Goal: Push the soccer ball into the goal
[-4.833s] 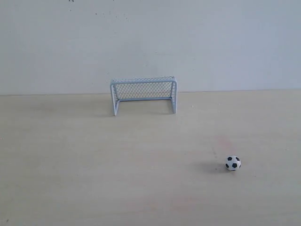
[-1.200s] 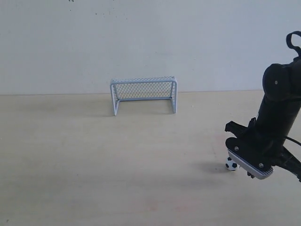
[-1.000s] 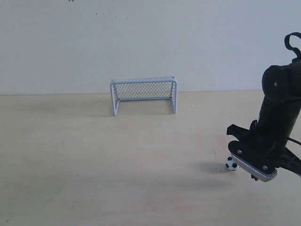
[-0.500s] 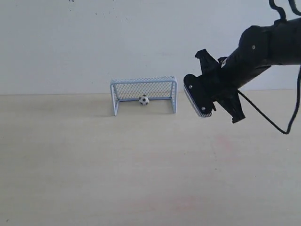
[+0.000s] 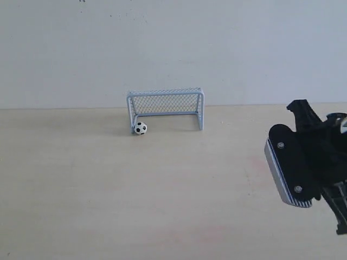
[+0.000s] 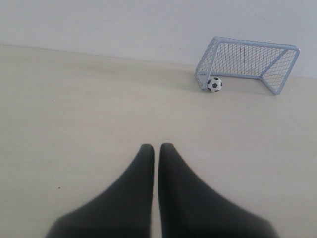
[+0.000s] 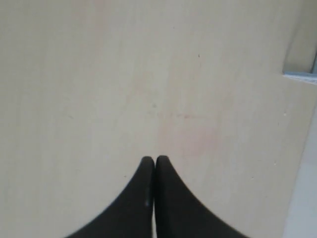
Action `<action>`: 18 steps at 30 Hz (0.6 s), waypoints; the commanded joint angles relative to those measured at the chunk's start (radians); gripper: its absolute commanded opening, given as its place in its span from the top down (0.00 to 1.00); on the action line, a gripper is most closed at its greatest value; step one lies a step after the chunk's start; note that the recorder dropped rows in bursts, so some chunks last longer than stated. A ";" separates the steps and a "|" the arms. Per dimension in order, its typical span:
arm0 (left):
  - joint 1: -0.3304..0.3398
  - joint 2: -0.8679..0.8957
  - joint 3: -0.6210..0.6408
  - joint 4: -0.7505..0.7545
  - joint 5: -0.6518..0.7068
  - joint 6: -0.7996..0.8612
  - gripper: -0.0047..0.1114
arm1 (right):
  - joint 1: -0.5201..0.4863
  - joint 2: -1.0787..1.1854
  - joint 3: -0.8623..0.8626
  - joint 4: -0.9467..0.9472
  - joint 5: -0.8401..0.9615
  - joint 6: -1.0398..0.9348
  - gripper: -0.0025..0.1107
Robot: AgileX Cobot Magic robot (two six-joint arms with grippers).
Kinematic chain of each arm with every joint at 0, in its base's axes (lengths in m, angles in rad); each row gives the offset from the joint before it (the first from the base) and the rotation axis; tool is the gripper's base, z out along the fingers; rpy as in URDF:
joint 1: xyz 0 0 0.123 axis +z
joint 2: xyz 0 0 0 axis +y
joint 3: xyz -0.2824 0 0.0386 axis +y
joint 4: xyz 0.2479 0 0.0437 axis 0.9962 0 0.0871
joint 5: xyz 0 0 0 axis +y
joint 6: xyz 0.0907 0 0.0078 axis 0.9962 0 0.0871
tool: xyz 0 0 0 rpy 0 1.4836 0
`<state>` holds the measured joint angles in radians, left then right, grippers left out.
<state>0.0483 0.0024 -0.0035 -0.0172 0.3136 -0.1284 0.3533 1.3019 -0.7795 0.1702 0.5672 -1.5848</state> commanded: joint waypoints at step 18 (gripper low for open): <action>0.000 -0.002 0.003 0.004 -0.007 0.000 0.92 | 0.116 -0.383 0.096 0.247 0.227 0.462 0.98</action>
<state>0.0483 0.0024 -0.0035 -0.0172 0.3136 -0.1284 0.4680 0.9258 -0.6859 0.4081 0.7922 -1.1310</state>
